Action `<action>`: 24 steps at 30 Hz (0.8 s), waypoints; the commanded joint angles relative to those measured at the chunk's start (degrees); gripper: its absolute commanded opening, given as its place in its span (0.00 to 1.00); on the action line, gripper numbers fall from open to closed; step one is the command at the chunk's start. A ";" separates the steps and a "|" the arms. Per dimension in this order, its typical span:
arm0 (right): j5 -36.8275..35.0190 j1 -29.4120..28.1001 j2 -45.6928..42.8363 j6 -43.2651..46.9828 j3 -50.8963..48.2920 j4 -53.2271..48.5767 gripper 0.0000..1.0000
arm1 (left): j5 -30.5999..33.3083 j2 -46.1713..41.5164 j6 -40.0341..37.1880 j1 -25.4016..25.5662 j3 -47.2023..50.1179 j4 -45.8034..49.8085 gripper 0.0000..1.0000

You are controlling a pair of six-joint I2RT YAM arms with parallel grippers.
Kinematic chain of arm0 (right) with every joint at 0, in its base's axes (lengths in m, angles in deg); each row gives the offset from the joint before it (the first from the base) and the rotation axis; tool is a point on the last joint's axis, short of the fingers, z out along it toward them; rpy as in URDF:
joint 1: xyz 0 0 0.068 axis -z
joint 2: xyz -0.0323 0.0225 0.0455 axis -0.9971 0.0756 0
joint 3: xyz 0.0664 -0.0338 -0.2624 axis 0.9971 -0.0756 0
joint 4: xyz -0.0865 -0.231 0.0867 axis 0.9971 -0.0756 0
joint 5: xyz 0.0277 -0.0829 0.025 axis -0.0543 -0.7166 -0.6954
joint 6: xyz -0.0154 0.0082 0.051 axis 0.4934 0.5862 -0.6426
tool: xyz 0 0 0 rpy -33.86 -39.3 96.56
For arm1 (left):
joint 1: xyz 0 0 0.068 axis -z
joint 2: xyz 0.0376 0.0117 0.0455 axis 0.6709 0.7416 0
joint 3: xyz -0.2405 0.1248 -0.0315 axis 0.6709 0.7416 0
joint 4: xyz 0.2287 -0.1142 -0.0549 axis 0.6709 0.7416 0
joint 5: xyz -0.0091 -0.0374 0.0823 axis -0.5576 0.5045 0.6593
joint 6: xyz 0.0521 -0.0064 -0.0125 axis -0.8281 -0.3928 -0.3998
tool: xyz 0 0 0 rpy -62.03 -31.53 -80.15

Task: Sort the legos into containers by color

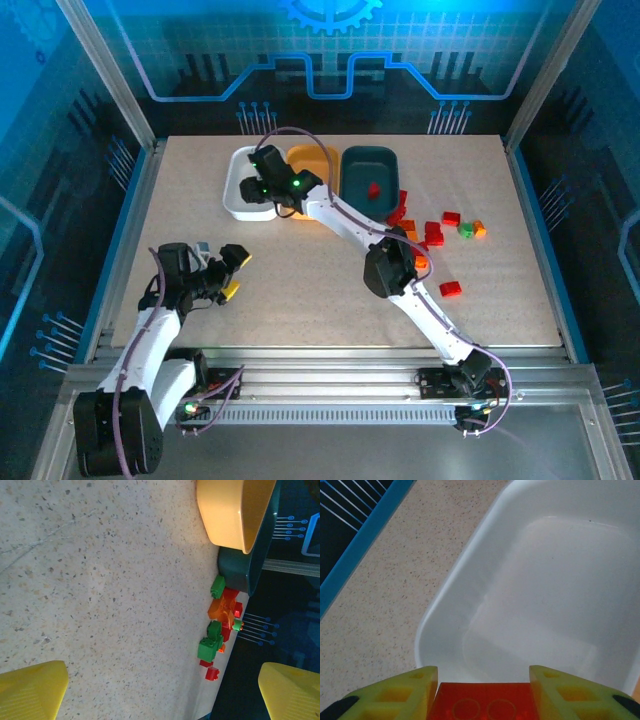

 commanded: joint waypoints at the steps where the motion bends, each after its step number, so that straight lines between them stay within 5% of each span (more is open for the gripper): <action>1: 1.85 1.16 1.65 1.22 3.31 -1.79 0.47 | -3.05 -0.60 -0.39 -0.56 0.66 -0.95 0.99; 7: 2.28 1.63 1.51 2.74 5.01 -1.36 0.71 | -5.18 -0.69 0.50 -0.52 0.50 -3.32 0.99; 15: -3.31 3.16 -10.90 3.95 0.26 -10.13 0.67 | -5.42 -2.99 0.97 1.84 -1.71 -4.10 0.99; 19: -8.33 4.91 -31.77 5.70 -28.40 -8.55 0.65 | 3.34 -4.30 1.06 12.71 -1.55 -5.36 0.99; 24: -9.10 14.37 -59.91 -2.02 -67.38 -6.82 0.59 | 13.09 -0.10 4.86 29.62 0.35 -15.97 0.99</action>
